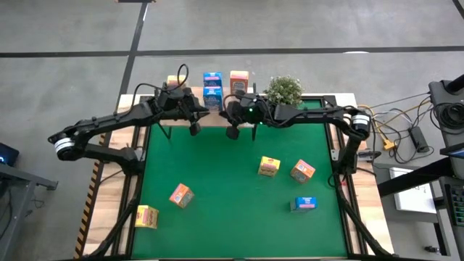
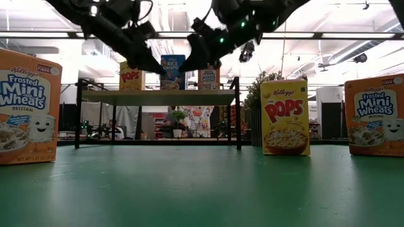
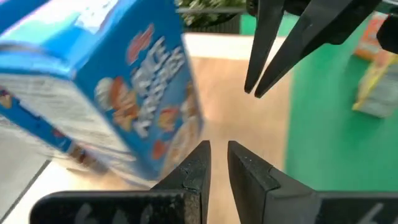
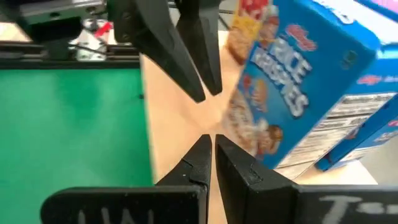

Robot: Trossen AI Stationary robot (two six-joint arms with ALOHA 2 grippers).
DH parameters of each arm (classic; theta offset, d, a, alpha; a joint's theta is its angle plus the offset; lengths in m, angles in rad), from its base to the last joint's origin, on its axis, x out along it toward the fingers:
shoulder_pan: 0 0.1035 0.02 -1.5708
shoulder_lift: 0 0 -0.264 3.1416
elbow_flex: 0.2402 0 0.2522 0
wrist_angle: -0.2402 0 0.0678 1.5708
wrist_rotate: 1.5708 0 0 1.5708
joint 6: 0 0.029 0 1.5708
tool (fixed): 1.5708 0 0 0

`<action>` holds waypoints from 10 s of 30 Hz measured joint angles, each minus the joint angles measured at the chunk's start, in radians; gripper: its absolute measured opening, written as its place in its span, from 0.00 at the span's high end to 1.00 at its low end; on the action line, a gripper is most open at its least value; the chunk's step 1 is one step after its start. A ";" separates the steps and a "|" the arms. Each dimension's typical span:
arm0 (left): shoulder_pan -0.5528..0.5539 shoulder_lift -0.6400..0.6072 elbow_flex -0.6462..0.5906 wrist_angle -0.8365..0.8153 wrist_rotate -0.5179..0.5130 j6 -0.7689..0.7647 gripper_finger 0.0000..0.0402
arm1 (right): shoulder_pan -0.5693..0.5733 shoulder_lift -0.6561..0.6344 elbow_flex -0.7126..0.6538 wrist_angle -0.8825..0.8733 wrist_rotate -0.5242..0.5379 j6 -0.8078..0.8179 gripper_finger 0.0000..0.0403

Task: Stack cereal on shelf
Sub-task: Put the left orange cereal box on the shelf

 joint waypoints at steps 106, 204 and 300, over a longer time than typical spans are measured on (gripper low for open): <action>-1.032 0.398 0.679 -1.133 -0.263 -1.307 0.65 | 0.265 -0.514 -0.457 -0.058 0.149 -0.021 0.97; -0.334 0.596 1.044 -0.792 -0.532 -0.050 0.51 | 0.264 -0.674 -0.560 -0.069 0.238 -0.010 0.97; -0.618 -0.596 -0.313 0.074 -0.557 -0.146 0.51 | -0.064 -0.332 0.040 -0.594 0.376 0.068 0.97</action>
